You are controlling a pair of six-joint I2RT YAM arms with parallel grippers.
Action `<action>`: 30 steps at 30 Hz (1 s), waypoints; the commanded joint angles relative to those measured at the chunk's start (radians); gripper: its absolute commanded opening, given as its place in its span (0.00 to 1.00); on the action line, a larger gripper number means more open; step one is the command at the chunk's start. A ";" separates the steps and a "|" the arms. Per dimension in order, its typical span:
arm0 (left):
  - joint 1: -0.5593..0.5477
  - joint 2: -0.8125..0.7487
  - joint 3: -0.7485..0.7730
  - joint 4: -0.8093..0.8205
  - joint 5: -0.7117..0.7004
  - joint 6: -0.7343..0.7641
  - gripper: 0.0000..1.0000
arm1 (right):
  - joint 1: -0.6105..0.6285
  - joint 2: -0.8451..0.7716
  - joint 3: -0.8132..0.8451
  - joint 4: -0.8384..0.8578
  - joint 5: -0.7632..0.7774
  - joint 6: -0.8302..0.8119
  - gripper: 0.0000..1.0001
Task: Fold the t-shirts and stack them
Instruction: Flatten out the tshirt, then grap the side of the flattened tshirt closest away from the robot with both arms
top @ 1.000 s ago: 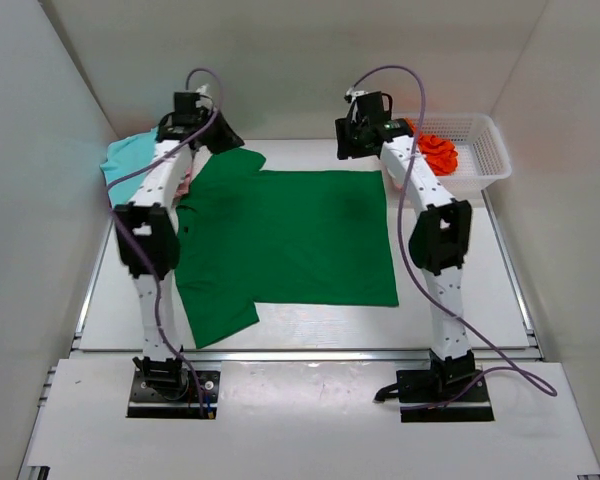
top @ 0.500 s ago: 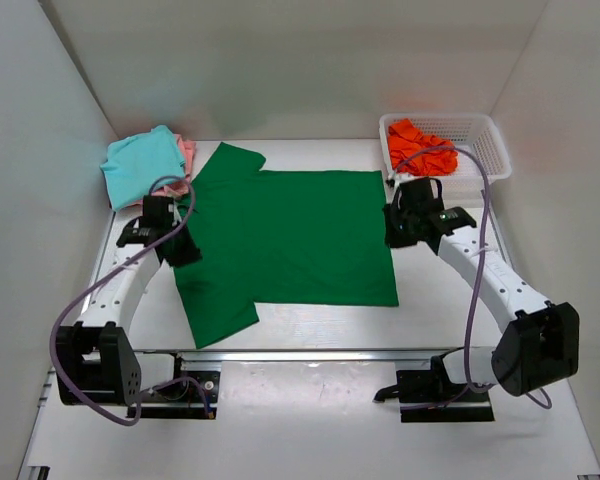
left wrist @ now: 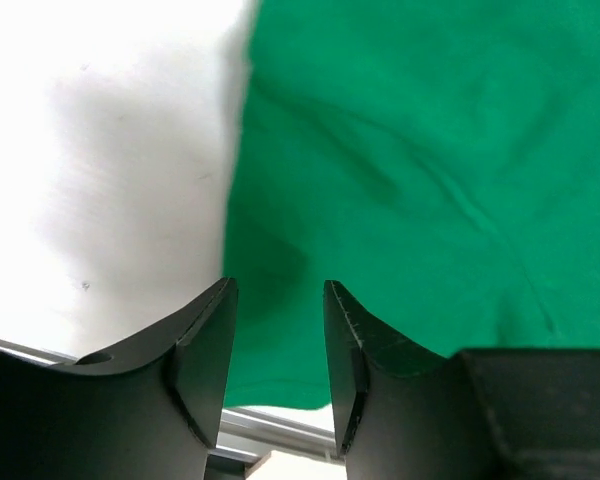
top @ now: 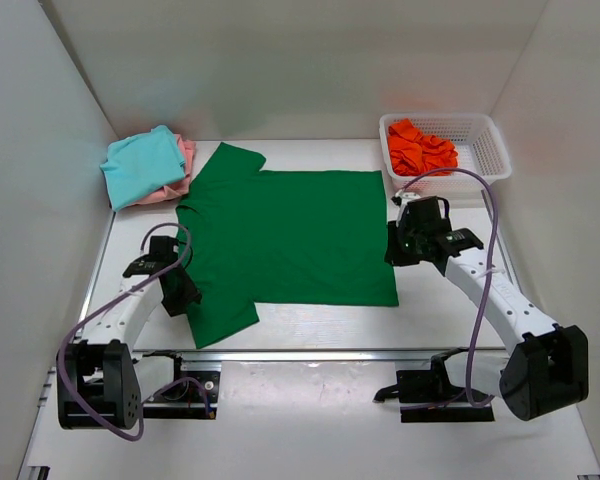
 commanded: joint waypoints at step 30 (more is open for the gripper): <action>-0.030 -0.046 -0.136 0.112 0.050 -0.128 0.00 | -0.063 0.117 -0.243 0.116 0.117 0.194 0.35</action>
